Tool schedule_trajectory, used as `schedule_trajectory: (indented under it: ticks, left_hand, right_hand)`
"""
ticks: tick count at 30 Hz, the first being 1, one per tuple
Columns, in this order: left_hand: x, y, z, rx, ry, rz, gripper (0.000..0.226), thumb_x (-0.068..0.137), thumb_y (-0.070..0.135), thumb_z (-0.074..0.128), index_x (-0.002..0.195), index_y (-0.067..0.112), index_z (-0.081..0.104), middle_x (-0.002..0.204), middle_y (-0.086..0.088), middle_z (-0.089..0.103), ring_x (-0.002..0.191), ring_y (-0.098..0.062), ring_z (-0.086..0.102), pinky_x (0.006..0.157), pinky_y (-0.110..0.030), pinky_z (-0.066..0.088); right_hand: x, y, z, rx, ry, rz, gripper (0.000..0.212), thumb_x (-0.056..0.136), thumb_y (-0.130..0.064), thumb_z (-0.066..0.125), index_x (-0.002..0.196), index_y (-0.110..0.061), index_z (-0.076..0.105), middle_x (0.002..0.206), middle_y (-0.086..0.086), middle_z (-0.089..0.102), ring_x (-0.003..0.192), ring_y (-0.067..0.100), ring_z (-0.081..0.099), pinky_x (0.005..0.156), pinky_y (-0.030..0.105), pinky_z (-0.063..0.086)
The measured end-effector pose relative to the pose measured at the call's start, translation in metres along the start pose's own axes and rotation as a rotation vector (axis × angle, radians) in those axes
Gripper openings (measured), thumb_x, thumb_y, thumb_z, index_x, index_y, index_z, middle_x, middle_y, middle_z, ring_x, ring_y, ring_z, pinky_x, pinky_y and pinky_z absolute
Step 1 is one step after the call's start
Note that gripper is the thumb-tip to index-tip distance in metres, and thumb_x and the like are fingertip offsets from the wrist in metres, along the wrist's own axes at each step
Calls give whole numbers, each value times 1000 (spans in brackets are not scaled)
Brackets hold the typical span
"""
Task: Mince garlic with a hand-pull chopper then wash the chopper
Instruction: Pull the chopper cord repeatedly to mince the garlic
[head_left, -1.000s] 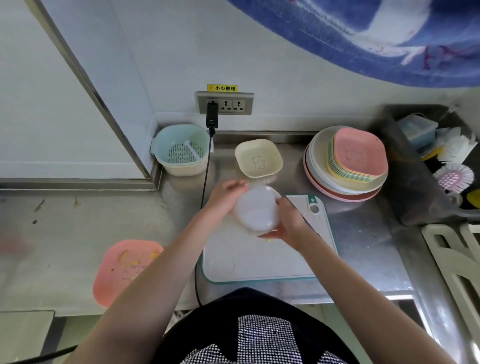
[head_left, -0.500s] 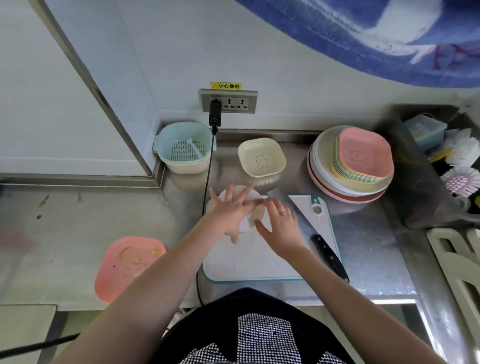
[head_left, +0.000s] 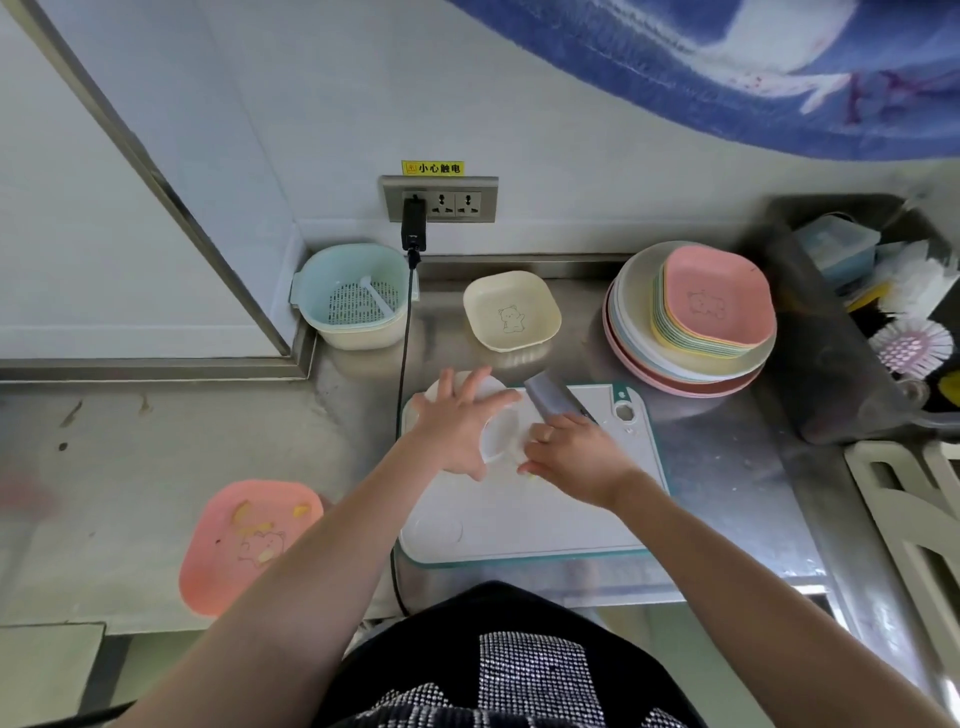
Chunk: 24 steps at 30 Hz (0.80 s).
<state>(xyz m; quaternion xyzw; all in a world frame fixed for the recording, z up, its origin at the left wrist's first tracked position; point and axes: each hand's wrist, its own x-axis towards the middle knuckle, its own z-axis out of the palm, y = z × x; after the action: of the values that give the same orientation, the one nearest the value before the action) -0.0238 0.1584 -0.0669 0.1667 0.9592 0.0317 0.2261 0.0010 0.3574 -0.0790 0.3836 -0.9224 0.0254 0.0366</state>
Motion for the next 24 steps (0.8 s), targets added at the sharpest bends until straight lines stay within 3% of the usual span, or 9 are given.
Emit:
schedule_trajectory:
  ticks: [4, 6, 8, 12, 15, 18, 21, 24]
  left_hand:
    - [-2, 1, -4, -10, -5, -15, 108, 56, 33, 79, 138, 54, 12, 153, 12, -10, 141, -35, -5, 98, -59, 34]
    - [-1, 1, -3, -1, -10, -14, 108, 57, 34, 79, 139, 54, 11, 153, 12, -11, 141, -35, -5, 98, -59, 34]
    - [0, 1, -4, 17, -19, -9, 109, 57, 40, 81, 140, 53, 10, 154, 9, -12, 141, -38, -6, 100, -61, 32]
    - [3, 5, -5, 56, -48, -18, 111, 56, 54, 80, 141, 53, 9, 156, 0, -14, 141, -44, -8, 106, -69, 17]
    - [3, 7, -5, 69, -5, -13, 102, 59, 50, 79, 139, 51, 15, 153, -3, -2, 139, -46, 0, 104, -66, 23]
    - [3, 6, -2, 42, 41, -5, 97, 58, 44, 78, 136, 52, 19, 148, 0, 4, 137, -44, 5, 101, -64, 27]
    - [3, 4, 0, 26, 55, -11, 98, 57, 41, 77, 136, 51, 20, 147, 1, 5, 137, -42, 5, 102, -63, 27]
    - [4, 4, 0, 26, 52, -15, 99, 56, 41, 77, 136, 51, 19, 148, 1, 4, 137, -42, 4, 102, -63, 27]
  right_hand:
    - [-71, 36, -14, -83, -147, 207, 14, 79, -36, 73, 75, -23, 74, 82, -6, 70, 76, 20, 66, 70, 28, 53]
    - [-90, 47, -21, -76, -275, 399, 23, 88, -37, 63, 82, -17, 74, 88, 1, 70, 85, 25, 64, 80, 34, 51]
    - [-83, 44, -21, -40, -259, 436, 28, 92, -37, 57, 84, -16, 74, 87, 4, 69, 88, 27, 63, 81, 36, 49]
    - [-27, 4, -10, -2, -174, 196, 40, 88, -43, 42, 70, -24, 72, 75, -7, 67, 80, 18, 63, 72, 29, 52]
    - [4, -22, -10, 102, -192, 139, 45, 86, -42, 37, 67, -17, 70, 70, -3, 66, 75, 20, 61, 67, 28, 50]
    - [10, -19, -14, 156, -222, 215, 50, 80, -44, 30, 66, -11, 65, 69, 2, 63, 72, 24, 59, 63, 28, 42]
    - [-9, 0, -21, 90, -290, 347, 43, 83, -43, 31, 76, -14, 63, 84, 4, 64, 82, 25, 62, 66, 28, 42]
    - [-31, 24, -29, 45, -430, 640, 30, 92, -32, 42, 87, -13, 64, 94, 8, 63, 89, 26, 62, 66, 28, 41]
